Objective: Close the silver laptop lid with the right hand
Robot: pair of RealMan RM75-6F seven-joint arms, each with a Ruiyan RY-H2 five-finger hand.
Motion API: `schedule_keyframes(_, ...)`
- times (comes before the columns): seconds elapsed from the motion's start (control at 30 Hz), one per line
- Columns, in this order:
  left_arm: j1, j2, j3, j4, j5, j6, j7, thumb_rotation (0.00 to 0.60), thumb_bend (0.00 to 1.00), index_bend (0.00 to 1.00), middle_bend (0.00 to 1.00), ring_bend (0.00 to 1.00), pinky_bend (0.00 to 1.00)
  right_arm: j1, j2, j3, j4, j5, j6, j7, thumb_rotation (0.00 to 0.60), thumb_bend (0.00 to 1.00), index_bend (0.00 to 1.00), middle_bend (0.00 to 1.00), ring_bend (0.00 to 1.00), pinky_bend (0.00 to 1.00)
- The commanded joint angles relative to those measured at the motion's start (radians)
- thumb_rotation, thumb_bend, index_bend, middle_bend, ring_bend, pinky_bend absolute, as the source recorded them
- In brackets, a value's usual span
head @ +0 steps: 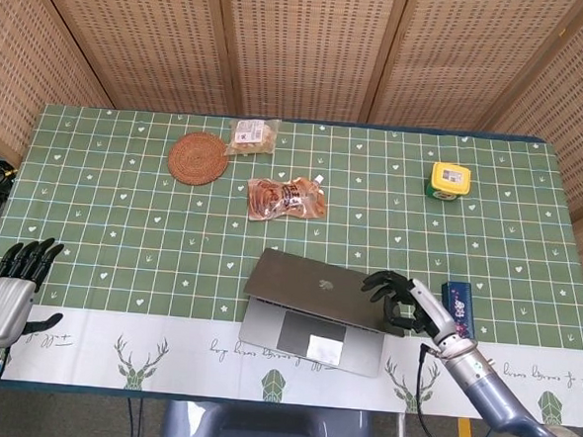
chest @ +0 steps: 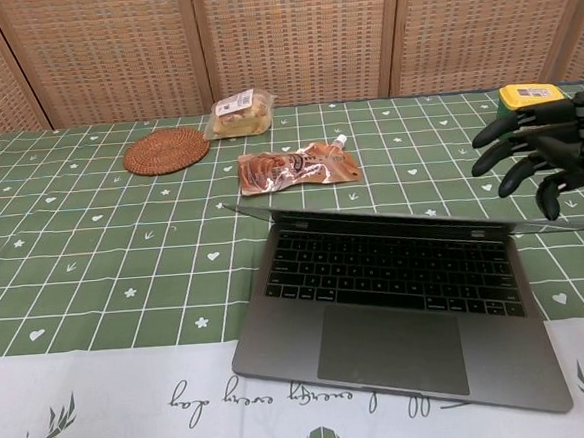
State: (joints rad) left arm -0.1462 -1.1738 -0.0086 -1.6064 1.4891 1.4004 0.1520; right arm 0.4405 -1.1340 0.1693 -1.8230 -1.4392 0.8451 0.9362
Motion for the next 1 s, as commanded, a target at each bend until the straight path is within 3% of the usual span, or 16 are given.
schedule_keyframes(0.03, 0.0, 0.0, 0.0, 0.0, 0.0, 0.0, 0.0, 0.6, 0.08, 0.0, 0.0, 0.0, 0.0, -0.004, -0.012, -0.018, 0.004, -0.015, 0.008, 0.008, 0.6, 0.88, 0.36, 0.43, 0.43, 0.61)
schedule_keyframes(1.0, 0.0, -0.002, 0.006, -0.001, 0.008, -0.003, 0.006, 0.6, 0.08, 0.0, 0.0, 0.0, 0.0, 0.002, -0.14, -0.138, 0.102, -0.092, 0.046, 0.11, 0.6, 0.86, 0.36, 0.43, 0.43, 0.61)
